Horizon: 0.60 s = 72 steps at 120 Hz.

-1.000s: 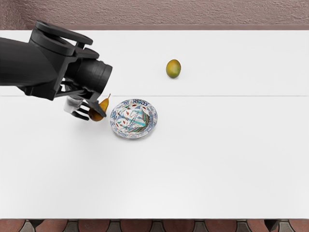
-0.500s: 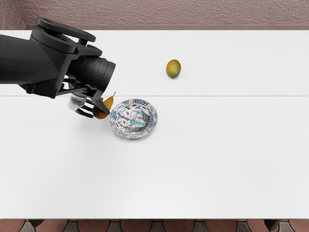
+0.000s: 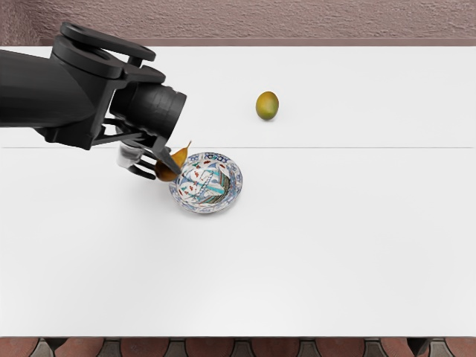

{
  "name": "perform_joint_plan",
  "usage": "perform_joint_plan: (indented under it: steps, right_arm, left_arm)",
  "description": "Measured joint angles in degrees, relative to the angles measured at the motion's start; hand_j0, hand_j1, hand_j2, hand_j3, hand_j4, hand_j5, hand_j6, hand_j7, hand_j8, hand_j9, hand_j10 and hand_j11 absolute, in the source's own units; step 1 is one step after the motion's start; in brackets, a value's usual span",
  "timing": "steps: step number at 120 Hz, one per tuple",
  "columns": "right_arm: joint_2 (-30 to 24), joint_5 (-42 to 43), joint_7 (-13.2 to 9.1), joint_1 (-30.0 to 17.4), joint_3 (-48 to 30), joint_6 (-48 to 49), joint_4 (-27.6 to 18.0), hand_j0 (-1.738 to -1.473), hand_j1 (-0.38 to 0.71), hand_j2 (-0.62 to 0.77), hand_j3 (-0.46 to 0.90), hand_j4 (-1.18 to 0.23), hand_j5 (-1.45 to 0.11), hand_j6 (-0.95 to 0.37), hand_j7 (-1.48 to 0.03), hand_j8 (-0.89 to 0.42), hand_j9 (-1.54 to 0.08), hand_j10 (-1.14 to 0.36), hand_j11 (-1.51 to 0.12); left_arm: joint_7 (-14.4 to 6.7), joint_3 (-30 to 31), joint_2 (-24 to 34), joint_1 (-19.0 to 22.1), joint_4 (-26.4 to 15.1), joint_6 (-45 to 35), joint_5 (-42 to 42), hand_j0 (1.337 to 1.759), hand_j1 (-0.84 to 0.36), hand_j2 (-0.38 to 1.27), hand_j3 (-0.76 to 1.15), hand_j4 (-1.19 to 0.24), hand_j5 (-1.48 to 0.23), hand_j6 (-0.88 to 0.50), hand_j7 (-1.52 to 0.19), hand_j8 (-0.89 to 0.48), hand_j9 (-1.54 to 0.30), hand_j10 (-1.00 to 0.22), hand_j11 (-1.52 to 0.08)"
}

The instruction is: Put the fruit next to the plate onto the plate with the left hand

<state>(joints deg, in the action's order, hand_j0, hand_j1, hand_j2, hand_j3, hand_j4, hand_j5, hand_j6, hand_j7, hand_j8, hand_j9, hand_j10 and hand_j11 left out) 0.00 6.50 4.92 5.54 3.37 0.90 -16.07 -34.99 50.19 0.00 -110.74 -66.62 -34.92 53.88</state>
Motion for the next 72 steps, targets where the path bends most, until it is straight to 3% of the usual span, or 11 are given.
perform_joint_plan:
  steps: [72]
  right_arm:
    - [0.0, 0.0, 0.0, 0.0, 0.0, 0.0, 0.0, -1.658, -0.33, 0.00, 0.00, -0.01, -0.02, -0.01, -0.02, -0.01, -0.02, -0.01, -0.02]
  left_arm:
    - [0.0, -1.5, 0.0, 0.0, 0.0, 0.0, -0.5, 1.658, -0.37, 0.36, 0.00, -0.64, -0.87, -0.49, -0.86, -0.48, -0.85, -0.65, -0.86]
